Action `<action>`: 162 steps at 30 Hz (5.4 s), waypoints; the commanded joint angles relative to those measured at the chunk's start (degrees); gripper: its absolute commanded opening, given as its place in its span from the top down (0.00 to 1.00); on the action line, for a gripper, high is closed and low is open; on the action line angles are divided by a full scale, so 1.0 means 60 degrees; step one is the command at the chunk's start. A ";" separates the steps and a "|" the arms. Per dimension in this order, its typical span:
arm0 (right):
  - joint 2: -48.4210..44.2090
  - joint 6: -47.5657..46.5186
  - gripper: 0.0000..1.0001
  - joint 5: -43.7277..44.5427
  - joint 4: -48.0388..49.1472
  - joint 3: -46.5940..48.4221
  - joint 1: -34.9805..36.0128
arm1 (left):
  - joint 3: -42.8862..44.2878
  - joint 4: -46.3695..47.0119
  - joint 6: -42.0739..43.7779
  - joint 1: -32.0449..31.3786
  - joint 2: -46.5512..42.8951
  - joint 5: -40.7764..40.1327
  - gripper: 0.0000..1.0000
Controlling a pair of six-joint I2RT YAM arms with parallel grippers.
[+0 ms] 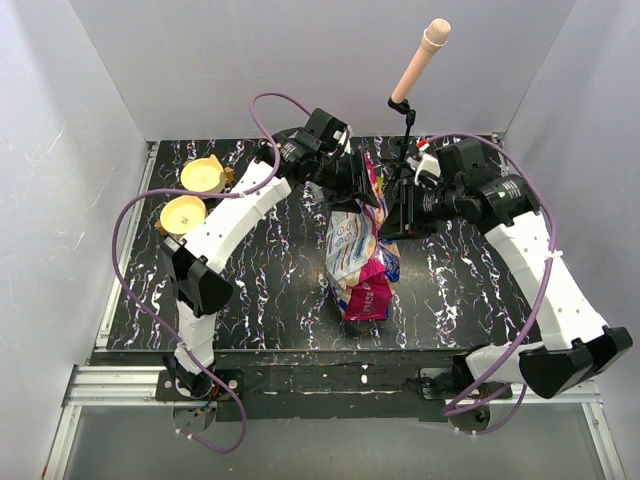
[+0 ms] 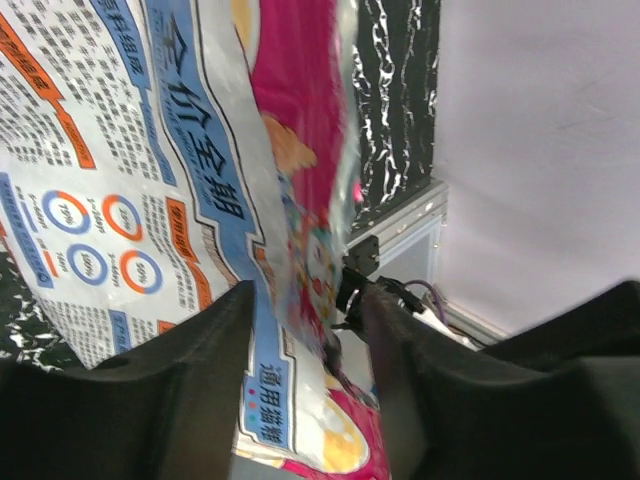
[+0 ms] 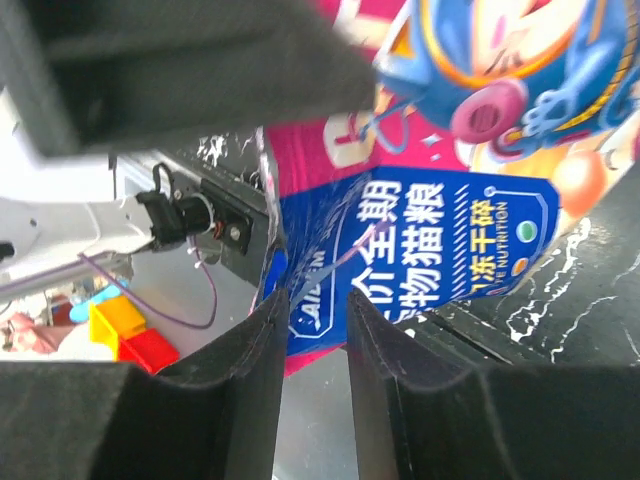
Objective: Serve the pet food
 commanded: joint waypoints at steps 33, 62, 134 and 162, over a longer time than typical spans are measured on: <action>-0.1255 -0.0124 0.64 0.0537 0.0905 -0.0208 0.1078 | -0.2398 0.3630 -0.1585 0.0731 -0.1788 0.1865 1.00; -0.1034 -0.0227 0.64 0.0641 0.0199 0.0818 0.1649 | -0.2179 0.3410 -0.1570 0.0643 -0.1627 0.1807 1.00; -0.1782 -0.0431 0.63 0.0097 0.0654 -0.0572 0.1840 | -0.1739 0.3073 -0.1379 0.0628 -0.1364 0.1953 1.00; -0.2865 0.0739 0.99 -0.1790 0.3890 -0.3502 0.0992 | -0.2531 0.0905 -0.0969 -0.0865 -0.2873 0.0738 0.66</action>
